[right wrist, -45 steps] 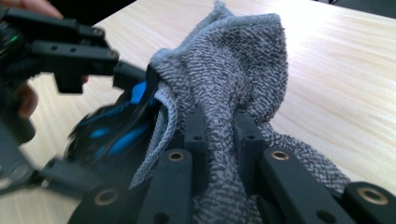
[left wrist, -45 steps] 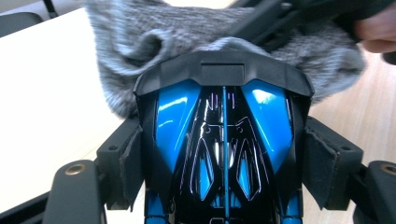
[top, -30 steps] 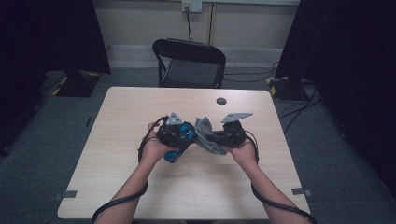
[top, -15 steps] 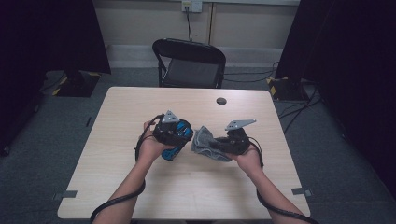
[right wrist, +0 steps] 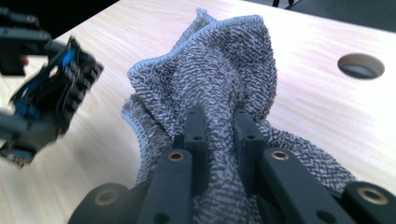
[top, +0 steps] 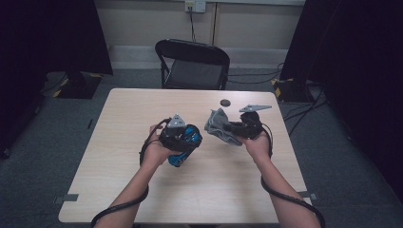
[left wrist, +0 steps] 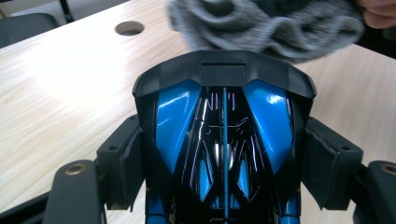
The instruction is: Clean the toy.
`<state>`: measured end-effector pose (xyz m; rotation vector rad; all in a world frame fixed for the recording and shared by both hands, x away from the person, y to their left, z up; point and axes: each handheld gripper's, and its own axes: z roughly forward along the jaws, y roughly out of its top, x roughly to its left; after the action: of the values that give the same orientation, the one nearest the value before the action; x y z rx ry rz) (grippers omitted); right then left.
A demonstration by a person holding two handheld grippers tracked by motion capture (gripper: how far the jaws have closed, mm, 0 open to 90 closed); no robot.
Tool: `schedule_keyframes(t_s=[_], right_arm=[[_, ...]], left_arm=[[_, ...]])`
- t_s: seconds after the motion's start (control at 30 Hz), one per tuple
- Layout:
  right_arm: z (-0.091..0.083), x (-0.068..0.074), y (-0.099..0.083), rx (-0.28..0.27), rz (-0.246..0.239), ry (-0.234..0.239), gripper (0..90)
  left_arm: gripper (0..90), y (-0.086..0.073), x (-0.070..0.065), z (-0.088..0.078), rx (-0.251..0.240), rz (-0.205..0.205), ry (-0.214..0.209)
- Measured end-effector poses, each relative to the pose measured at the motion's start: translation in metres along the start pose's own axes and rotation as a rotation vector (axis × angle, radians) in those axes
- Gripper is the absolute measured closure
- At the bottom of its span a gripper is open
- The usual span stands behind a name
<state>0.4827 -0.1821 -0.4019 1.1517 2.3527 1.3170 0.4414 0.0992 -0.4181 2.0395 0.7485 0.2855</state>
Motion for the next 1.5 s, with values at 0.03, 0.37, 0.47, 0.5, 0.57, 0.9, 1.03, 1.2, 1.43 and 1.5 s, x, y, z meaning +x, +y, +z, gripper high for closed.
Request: schedule_keyframes(t_s=[0.03,0.37,0.47,0.5,0.57,0.9,1.03,1.2,1.43,1.5], right_arm=[[0.001,0.001,0.003,-0.002,-0.003,0.000,79.6],[0.014,0.011,0.016,-0.001,-0.015,0.002,79.6],[0.017,0.014,0.019,0.010,-0.024,0.001,79.6],[0.018,0.015,0.020,0.009,-0.025,0.007,79.6],[0.020,0.019,0.022,0.009,-0.037,0.014,79.6],[0.025,0.032,0.023,0.014,-0.063,0.066,79.6],[0.026,0.034,0.020,0.022,-0.063,0.080,79.6],[0.024,0.037,0.017,0.016,-0.072,0.099,79.6],[0.022,0.042,0.012,0.019,-0.086,0.124,79.7],[0.022,0.041,0.009,0.018,-0.087,0.128,79.7]], left_arm=[[25.5,0.001,-0.002,0.001,0.002,0.007,-0.003],[25.5,0.002,-0.015,0.005,-0.002,0.022,-0.045],[25.5,0.002,-0.016,0.007,0.002,0.022,-0.050],[25.5,0.002,-0.016,0.008,0.003,0.019,-0.053],[25.5,0.002,-0.017,0.011,0.006,0.021,-0.053],[25.5,0.000,-0.015,0.019,0.025,0.010,-0.050],[25.5,0.000,-0.012,0.019,0.032,0.007,-0.023],[25.5,0.001,-0.005,0.018,0.038,-0.004,0.014],[25.5,0.000,-0.001,0.018,0.050,-0.005,0.032],[25.5,0.000,0.000,0.019,0.056,-0.006,0.038]])
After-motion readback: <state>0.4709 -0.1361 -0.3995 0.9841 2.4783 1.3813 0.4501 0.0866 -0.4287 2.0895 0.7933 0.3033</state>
